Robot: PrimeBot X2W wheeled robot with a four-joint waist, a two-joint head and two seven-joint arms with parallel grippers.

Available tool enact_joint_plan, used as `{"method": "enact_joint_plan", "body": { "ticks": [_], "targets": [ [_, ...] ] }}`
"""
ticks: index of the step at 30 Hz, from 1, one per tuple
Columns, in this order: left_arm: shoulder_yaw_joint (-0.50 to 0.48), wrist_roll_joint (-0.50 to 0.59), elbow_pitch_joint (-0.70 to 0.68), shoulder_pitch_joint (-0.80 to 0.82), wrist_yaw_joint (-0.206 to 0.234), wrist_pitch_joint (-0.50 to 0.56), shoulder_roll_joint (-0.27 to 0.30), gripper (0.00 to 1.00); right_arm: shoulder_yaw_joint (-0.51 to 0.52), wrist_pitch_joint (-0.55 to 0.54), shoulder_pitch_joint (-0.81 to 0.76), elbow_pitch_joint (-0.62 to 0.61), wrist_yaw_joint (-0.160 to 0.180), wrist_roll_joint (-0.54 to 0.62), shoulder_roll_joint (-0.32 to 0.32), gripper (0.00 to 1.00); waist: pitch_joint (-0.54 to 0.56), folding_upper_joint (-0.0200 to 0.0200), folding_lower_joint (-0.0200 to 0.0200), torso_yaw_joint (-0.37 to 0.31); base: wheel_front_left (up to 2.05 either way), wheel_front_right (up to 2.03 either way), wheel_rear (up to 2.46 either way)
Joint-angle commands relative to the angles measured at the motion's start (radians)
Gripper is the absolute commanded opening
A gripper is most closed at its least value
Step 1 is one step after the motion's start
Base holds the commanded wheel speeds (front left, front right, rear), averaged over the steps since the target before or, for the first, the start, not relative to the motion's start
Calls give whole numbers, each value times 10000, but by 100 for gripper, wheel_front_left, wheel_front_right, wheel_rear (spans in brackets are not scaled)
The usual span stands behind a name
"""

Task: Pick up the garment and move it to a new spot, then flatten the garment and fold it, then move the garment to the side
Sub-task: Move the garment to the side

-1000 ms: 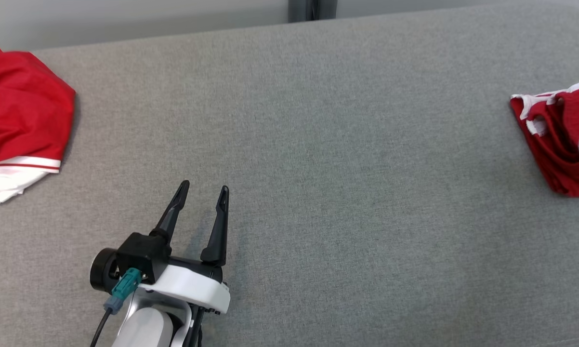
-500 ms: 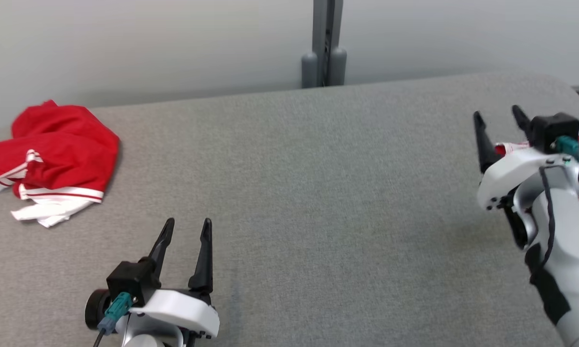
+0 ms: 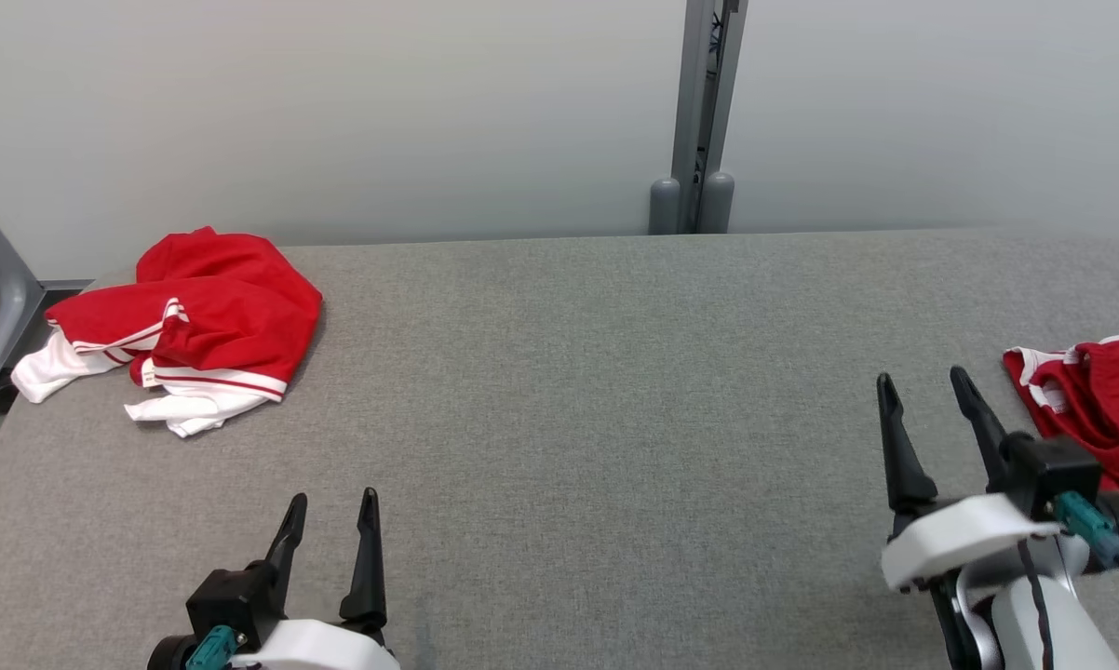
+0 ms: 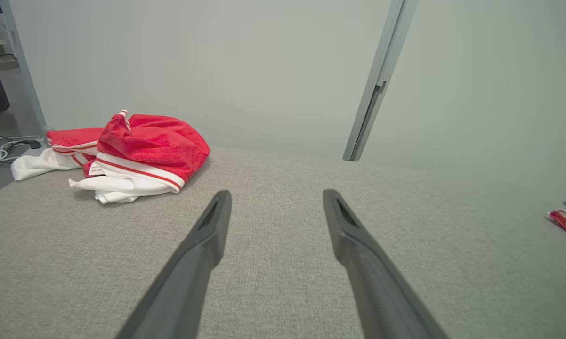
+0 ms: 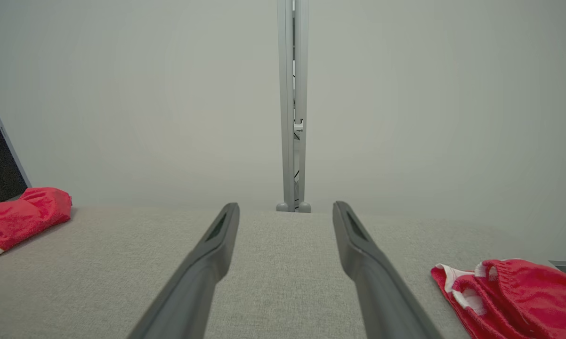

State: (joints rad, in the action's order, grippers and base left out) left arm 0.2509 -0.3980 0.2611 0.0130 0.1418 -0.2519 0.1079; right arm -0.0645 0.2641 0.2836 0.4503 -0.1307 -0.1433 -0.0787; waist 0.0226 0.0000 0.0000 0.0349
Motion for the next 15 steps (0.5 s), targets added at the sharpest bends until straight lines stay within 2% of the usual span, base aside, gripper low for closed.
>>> {"method": "enact_joint_plan", "body": {
  "ticks": [1,6,9,15],
  "targets": [
    [-11,-77,-17,-79,22,-55,20,100,92,2,-274,-180,-1,80,37,100,59,0,0,78,0,0,0],
    [70,60,-20,-212,59,-75,23,100,564,1,-1505,-1364,-1,141,244,100,117,0,0,207,0,0,0],
    [110,164,24,-260,94,-97,52,100,414,1,-1988,-1794,-1,-363,262,100,119,0,0,218,0,0,0],
    [153,207,34,-230,111,-117,46,100,98,-271,-2401,-2261,-1,-610,257,100,83,0,0,153,0,0,0]
  ]
}}
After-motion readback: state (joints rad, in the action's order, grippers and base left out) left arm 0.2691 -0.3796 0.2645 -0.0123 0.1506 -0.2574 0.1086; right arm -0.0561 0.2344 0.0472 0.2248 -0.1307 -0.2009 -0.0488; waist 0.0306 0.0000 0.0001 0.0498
